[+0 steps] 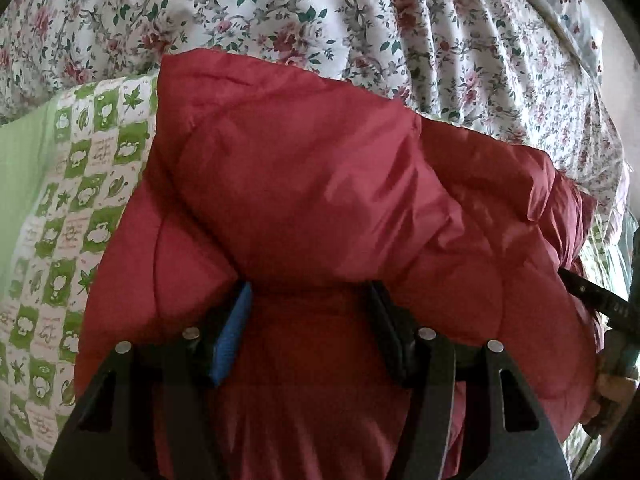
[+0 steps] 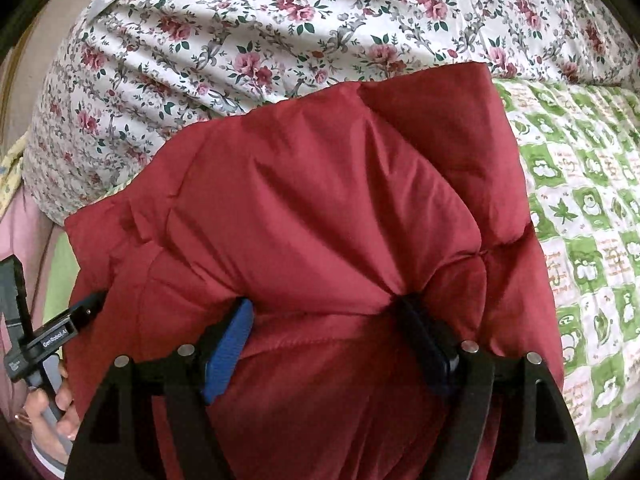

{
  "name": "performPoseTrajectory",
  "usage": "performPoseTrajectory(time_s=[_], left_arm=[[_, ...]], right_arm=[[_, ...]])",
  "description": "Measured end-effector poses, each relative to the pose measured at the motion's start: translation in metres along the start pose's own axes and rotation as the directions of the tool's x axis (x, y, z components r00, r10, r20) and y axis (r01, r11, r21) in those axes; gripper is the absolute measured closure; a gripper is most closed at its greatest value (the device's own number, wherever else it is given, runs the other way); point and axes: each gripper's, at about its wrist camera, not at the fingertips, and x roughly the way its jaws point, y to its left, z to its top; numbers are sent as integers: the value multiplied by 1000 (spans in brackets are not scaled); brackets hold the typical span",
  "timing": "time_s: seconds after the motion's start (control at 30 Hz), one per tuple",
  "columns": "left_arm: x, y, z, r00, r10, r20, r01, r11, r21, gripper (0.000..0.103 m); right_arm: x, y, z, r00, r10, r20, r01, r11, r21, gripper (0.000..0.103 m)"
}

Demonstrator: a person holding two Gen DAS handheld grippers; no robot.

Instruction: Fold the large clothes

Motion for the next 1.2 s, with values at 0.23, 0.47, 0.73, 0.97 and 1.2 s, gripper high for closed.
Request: performPoseTrajectory(time_s=[0.23,0.47,0.73,0.97,1.2], left_arm=[[-25,9,-4,999,-45,4,45,999,-24,44],[-56,17,-13,997,-73,29,74,997,-36,44],[-69,26,-22,994,-102,39,104,993,-54,44],[-64,28,-26,997,-70,19,71,997,-29,44],[-39,44,-26,1000,-29,-10,29,998,-62,42]], right_arm=[[-17,-4,-4,997,51,52,-51,999,17,25],[-53,-1,-17,994,58,88,-59,998,7,25],[-77,-4,-35,994,64,86,-64,998,-4,25],[-87,-11,-46,994,76,85,-77,997,16,25],[-99,-16,-55,993,79,89,-82,996,27,25]])
